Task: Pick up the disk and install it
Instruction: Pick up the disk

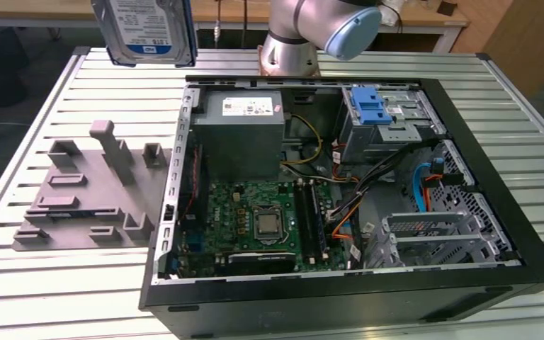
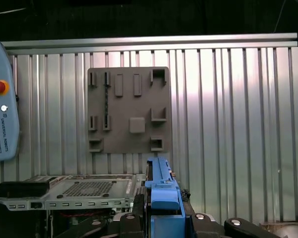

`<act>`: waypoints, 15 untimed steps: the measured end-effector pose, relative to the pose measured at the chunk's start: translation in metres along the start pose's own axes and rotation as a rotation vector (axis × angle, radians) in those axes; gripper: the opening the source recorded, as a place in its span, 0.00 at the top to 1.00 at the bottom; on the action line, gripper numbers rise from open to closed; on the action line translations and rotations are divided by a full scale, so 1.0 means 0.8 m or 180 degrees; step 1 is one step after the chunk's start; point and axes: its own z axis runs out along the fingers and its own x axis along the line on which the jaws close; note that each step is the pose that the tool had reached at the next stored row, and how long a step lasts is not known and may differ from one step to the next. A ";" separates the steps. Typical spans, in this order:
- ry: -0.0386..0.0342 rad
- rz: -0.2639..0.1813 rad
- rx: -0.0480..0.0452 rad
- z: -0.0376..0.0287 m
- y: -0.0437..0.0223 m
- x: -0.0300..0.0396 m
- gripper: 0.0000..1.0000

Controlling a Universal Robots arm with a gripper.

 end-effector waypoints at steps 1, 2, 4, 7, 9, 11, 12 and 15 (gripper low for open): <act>0.0000 0.0000 0.0000 0.0000 -0.0034 -0.0001 0.64; 0.0000 0.0000 0.0000 0.0000 -0.0067 -0.0002 0.64; 0.0000 0.0000 0.0000 -0.0001 -0.0131 -0.0005 0.64; 0.0000 0.0000 0.0000 -0.0003 -0.0220 -0.0009 0.64; 0.0000 0.0000 0.0000 -0.0004 -0.0272 -0.0011 0.64; 0.0000 0.0000 0.0000 -0.0004 -0.0324 -0.0009 0.64; 0.0000 0.0000 0.0000 -0.0004 -0.0346 -0.0001 0.64; 0.0000 0.0000 0.0000 -0.0003 -0.0384 0.0041 0.64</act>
